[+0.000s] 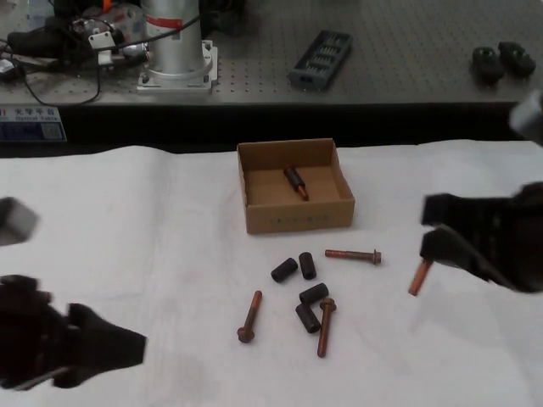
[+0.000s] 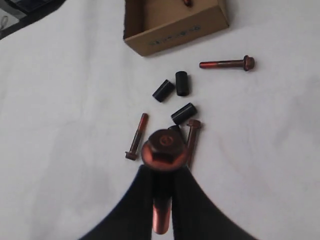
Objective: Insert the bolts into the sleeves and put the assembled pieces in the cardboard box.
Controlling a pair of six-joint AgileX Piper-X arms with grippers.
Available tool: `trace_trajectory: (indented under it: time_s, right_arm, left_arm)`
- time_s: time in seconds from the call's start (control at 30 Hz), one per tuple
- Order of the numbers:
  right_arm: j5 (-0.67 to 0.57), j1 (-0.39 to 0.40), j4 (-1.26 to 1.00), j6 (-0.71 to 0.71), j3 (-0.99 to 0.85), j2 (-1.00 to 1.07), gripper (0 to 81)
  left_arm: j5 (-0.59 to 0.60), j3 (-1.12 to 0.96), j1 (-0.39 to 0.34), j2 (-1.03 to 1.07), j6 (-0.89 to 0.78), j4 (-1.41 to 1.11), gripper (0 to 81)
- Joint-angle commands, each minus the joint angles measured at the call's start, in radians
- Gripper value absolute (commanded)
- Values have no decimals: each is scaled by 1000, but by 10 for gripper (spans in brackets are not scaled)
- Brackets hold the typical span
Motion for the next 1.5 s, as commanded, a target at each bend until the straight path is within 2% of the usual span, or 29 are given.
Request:
trace_trajectory:
  time_s: [0.0,0.13,0.27,0.5,0.67,0.8,0.9,1.1,1.47]
  right_arm:
    - [-4,17,-3,-19,39,-115,19]
    - [2,18,30,-24,61,-231,19]
    - [4,18,64,-70,61,-290,19]
    - [4,18,70,-69,61,-300,19]
    - [-4,18,68,-69,61,-301,19]
    - [-4,18,68,-85,61,-301,19]
    - [-4,18,64,-85,61,-301,19]
    - [-4,18,61,-88,61,-301,19]
    - [-4,18,61,-88,61,-301,19]
  left_arm:
    - [-79,-54,-59,79,82,-17,350]
    - [-129,-145,-108,218,90,-71,360]
    - [-154,-265,-122,375,107,-87,360]
    - [-154,-478,-127,635,170,-79,360]
    - [-154,-633,-169,784,281,-7,360]
    - [-233,-736,-224,891,383,63,360]
    - [-285,-790,-253,964,399,68,360]
    - [-318,-848,-268,1050,399,56,360]
    - [-333,-851,-268,1063,395,-64,360]
